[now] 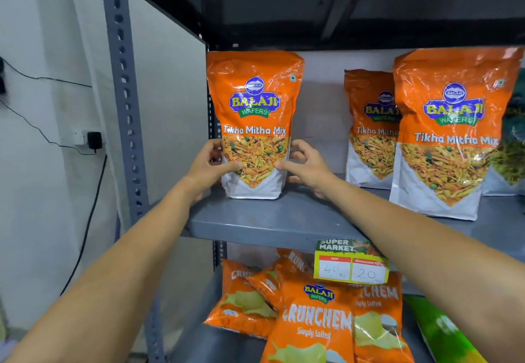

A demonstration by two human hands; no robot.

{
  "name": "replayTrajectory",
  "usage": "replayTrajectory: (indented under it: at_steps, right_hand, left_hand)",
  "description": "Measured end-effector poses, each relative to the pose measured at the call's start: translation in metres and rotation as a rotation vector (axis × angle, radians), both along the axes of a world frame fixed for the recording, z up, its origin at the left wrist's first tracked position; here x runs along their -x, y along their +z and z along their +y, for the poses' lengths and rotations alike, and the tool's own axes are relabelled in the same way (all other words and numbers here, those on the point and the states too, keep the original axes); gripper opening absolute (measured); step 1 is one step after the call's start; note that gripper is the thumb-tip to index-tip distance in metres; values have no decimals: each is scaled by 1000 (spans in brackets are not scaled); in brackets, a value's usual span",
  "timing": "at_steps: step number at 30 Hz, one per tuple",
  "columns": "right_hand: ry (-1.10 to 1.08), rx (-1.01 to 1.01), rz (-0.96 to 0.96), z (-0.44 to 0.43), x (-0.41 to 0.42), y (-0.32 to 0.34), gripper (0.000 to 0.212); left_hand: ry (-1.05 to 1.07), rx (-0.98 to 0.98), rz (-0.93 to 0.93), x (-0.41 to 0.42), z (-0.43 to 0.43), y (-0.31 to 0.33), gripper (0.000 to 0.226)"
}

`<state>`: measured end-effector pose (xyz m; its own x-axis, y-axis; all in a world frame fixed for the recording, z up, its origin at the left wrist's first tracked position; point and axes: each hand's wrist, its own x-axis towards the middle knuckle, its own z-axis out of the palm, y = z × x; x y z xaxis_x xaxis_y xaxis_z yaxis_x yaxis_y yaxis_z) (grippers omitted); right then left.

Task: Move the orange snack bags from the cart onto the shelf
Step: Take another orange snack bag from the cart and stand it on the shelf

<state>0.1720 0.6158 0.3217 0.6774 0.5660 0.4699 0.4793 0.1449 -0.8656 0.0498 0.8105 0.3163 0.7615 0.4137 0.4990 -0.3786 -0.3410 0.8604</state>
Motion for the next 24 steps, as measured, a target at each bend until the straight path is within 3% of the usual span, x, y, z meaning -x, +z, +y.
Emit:
replayTrajectory:
  at_steps: [7, 11, 13, 16, 19, 21, 24]
  right_hand:
    - [-11, 27, -50, 4, -12, -4, 51]
    - [-18, 39, -150, -1, -9, -11, 44]
    - [-163, 40, -302, -15, -3, -11, 38]
    - [-394, 136, -753, -60, 5, -10, 27]
    - [-454, 367, -1062, -112, 25, -15, 31]
    - [-490, 409, -1215, -148, 34, -20, 29]
    - [-579, 432, -1279, -196, 37, -23, 26]
  left_hand:
    - [-15, 12, 19, -5, 9, -2, 48]
    - [66, -2, -5, -3, 9, -10, 50]
    - [276, -48, -87, -2, 2, -13, 50]
    - [540, -172, -286, 5, -16, -14, 36]
    - [532, -373, -319, 12, -45, -16, 22]
    - [454, -449, -332, 8, -79, -16, 20]
    - [310, -519, -372, -9, -141, -15, 20]
